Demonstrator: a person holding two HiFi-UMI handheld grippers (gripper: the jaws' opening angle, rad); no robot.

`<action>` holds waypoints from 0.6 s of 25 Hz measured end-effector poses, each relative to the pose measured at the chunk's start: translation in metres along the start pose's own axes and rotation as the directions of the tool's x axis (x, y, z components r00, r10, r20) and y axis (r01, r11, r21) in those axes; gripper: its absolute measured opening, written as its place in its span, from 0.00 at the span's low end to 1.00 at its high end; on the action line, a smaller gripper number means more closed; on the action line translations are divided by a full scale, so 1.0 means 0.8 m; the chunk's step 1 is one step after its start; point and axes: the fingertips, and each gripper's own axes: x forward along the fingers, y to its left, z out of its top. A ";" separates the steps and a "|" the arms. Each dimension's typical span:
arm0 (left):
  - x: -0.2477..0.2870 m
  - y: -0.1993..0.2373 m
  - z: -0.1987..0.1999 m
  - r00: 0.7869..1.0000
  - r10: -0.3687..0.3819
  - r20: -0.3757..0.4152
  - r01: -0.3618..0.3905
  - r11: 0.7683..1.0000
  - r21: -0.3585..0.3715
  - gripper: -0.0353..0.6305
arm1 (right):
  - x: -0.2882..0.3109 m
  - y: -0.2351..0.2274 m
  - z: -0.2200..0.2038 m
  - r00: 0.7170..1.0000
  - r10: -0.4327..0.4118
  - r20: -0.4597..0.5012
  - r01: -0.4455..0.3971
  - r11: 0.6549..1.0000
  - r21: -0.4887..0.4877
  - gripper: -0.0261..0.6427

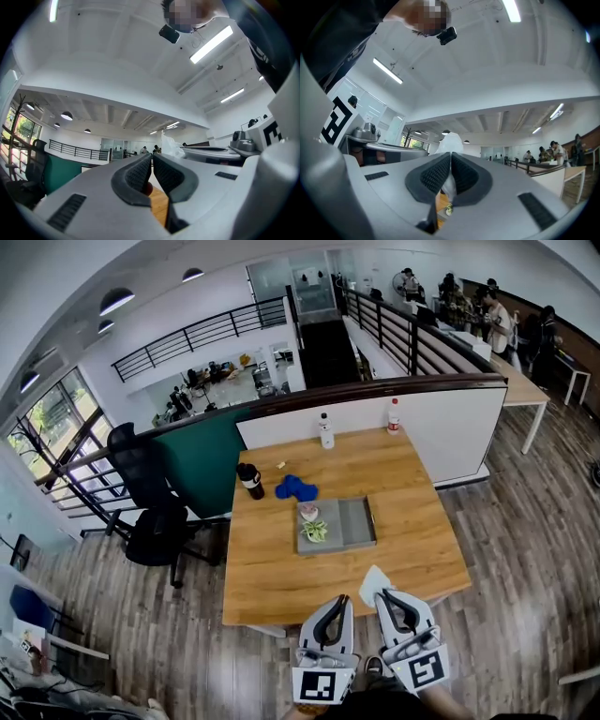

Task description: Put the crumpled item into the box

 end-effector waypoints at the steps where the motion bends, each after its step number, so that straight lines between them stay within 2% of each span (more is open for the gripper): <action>1: 0.004 -0.002 -0.002 1.000 0.003 -0.006 -0.003 1.000 -0.001 0.10 | 0.002 -0.005 -0.003 1.000 0.002 0.002 -0.002 1.000 0.004 0.06; 11: 0.043 -0.011 -0.005 0.997 0.068 -0.024 -0.067 0.997 0.036 0.10 | 0.015 -0.055 -0.025 0.999 0.038 -0.007 -0.038 0.997 0.071 0.06; 15: 0.052 -0.027 -0.007 0.997 0.075 -0.033 -0.071 0.992 0.107 0.10 | 0.019 -0.058 -0.020 0.996 0.090 0.027 -0.090 0.996 0.006 0.06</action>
